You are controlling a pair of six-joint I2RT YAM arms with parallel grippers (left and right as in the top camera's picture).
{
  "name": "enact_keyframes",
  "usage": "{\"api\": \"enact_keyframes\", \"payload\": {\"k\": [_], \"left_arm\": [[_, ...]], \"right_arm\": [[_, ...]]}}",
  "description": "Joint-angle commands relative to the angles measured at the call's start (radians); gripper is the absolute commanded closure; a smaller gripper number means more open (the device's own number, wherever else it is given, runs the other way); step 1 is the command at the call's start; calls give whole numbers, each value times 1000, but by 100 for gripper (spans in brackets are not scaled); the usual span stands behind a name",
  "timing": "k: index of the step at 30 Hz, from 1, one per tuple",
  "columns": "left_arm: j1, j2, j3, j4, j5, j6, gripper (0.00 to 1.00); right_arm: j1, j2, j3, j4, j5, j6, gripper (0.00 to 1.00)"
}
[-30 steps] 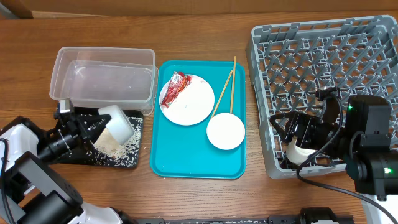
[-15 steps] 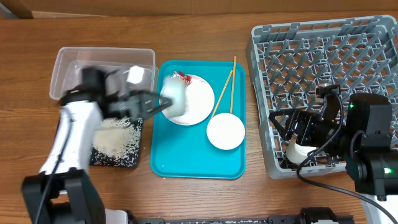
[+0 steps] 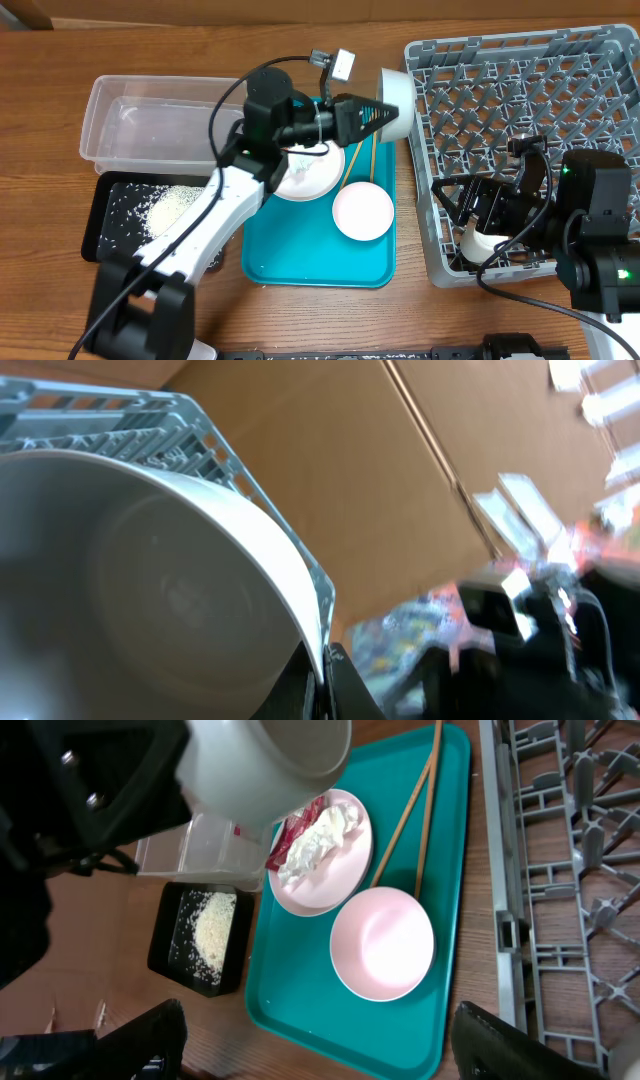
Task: Sort waste into correct bins and load items into the dishwasher
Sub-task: 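Set the emptied bowl back on the teal tray with the left gripper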
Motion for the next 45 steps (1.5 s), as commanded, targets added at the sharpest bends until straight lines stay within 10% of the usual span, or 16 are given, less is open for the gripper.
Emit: {"api": "enact_keyframes", "payload": {"k": [1, 5, 11, 21, 33, 38, 41, 45], "left_arm": [[-6, 79, 2, 28, -27, -195, 96], [2, 79, 2, -64, 121, -105, 96], [59, -43, 2, -604, 45, 192, 96], [-68, -313, -6, -1367, -840, 473, 96], [-236, -120, -76, -1297, -1021, 453, 92], [-234, -128, 17, -1387, -1001, 458, 64], [-225, -130, 117, -1407, -1114, 486, 20], [-180, -121, 140, -1279, -1222, 550, 23]], "right_arm": [[-5, -8, 19, 3, -10, 0, 13], [-5, -8, 19, -6, -10, 0, 13], [-5, -8, 19, -14, -10, -1, 13], [-5, -8, 19, -18, -6, -1, 12], [-5, -8, 19, -19, -6, -1, 12], [-5, -8, 19, -18, -5, -1, 12], [-5, -7, 19, -17, -5, -1, 11], [-5, -7, 19, -17, -5, -1, 11]]}}
